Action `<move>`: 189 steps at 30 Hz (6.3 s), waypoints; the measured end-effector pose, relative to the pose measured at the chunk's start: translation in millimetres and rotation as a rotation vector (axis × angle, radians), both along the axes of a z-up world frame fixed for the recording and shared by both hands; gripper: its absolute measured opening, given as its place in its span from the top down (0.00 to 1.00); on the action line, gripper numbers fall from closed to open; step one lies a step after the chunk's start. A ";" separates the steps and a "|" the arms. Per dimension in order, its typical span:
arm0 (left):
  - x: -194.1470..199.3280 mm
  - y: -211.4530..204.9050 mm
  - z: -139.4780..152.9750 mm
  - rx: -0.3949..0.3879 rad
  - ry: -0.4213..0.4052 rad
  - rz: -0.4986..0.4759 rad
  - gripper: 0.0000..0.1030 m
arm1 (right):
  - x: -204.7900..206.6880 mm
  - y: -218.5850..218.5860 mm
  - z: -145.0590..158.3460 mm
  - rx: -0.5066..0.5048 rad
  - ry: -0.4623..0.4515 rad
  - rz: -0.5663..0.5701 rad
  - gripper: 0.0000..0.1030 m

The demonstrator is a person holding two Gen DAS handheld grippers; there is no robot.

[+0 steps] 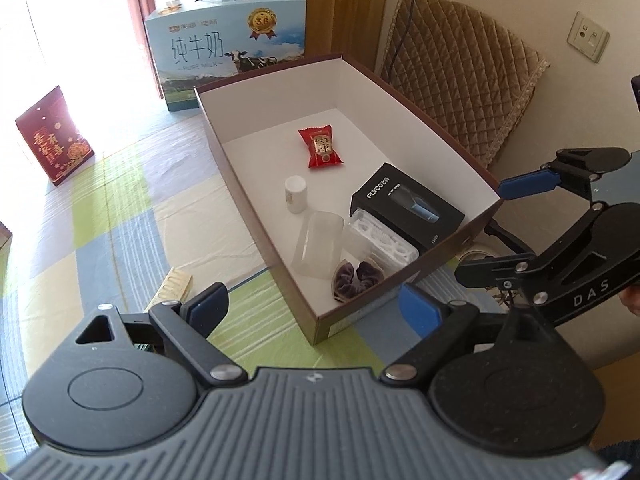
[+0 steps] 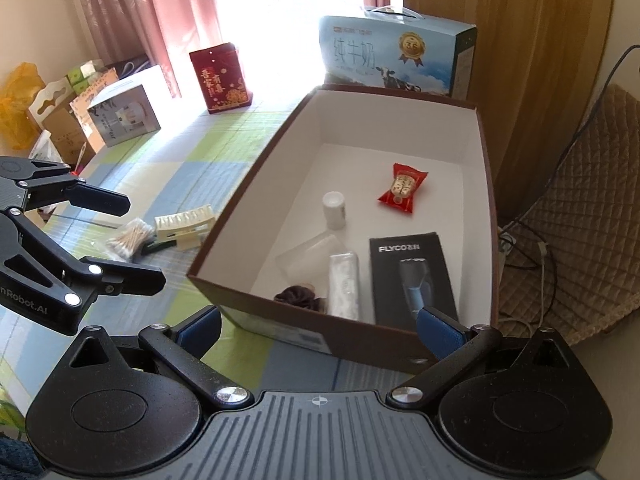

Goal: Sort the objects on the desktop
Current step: 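Withdraw both tools from the box toward the remaining table items, then grasp the cotton swab bag with the left tool while the right tool grasps the cream holder, then lift the cotton swab bag and cream holder and carry them toward the box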

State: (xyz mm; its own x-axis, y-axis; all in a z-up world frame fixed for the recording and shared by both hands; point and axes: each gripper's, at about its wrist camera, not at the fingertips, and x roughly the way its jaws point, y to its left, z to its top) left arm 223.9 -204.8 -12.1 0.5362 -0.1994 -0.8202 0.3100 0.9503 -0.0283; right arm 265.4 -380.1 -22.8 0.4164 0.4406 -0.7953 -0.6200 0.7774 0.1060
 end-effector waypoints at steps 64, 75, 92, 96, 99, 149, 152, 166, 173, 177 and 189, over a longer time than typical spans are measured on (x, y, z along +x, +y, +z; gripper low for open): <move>-126.8 199.5 -28.0 -0.018 0.018 0.369 0.06 | -101.9 158.1 -57.2 0.056 0.112 -0.046 0.02; -101.6 203.8 -44.3 -0.006 0.030 0.349 0.07 | -71.6 182.1 -60.6 0.088 0.061 -0.104 0.02; -31.1 210.2 -81.9 0.031 0.076 0.306 0.13 | -19.0 214.8 -80.6 0.079 0.085 -0.151 0.19; -14.9 210.0 -92.5 0.039 0.091 0.283 0.13 | -8.6 220.6 -83.6 0.074 0.095 -0.158 0.19; -4.6 207.0 -100.3 0.043 0.102 0.260 0.13 | -1.4 224.3 -86.7 0.068 0.104 -0.163 0.19; -40.8 281.6 -146.1 0.016 0.222 0.409 0.75 | -18.3 228.0 -136.6 -0.142 0.118 0.049 0.75; -58.7 273.3 -144.2 -0.005 0.244 0.400 0.75 | -37.5 213.6 -136.1 -0.151 0.132 0.074 0.75; -101.2 211.6 -141.4 -0.068 0.275 0.334 0.67 | -72.6 171.7 -137.4 -0.164 0.153 0.071 0.45; -102.3 196.1 -143.8 -0.013 0.252 0.343 0.59 | -75.8 168.6 -136.3 -0.145 0.110 0.084 0.35; -103.5 189.6 -143.9 0.029 0.237 0.341 0.66 | -75.4 172.5 -140.1 -0.169 0.090 0.107 0.59; -114.1 181.0 -142.2 -0.001 0.248 0.385 0.77 | -78.9 160.9 -131.4 -0.145 0.109 0.128 0.75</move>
